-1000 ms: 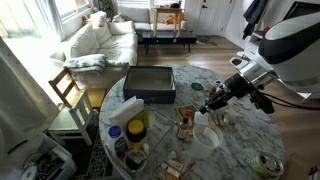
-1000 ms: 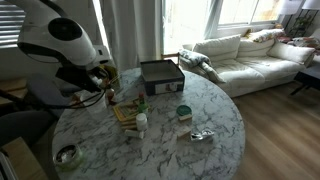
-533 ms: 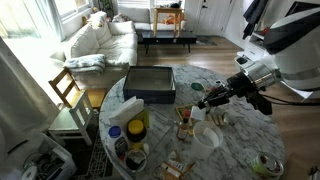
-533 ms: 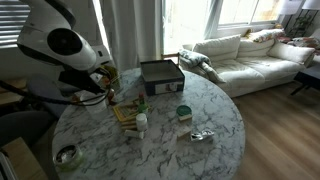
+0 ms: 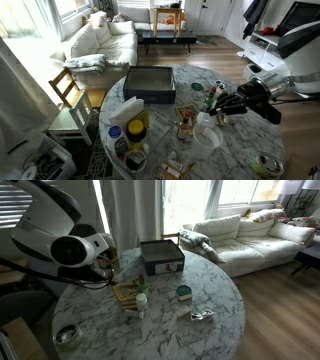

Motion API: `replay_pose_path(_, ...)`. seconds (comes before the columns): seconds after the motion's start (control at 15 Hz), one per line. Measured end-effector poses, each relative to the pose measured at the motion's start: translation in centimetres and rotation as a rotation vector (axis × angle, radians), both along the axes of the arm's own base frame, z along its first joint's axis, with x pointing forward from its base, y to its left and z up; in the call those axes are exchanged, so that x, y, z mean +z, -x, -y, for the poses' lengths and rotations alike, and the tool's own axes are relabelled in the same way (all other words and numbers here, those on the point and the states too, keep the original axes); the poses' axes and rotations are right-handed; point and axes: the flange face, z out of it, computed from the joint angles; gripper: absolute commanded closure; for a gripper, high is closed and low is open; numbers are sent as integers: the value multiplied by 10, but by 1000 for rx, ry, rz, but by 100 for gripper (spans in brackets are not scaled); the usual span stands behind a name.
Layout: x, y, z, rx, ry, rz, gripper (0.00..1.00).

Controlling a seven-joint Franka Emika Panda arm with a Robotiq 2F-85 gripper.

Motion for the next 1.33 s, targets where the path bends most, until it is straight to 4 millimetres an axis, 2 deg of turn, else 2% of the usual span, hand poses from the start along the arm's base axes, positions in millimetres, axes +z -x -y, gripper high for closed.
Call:
replay_pose_path(0.47,-14,12,10,-12,37,194,94)
replay_pose_path(0.73,-18,14,8,-54,-10,286,94)
replay_pose_path(1.33,-22,17,15,-88,-94,334,94)
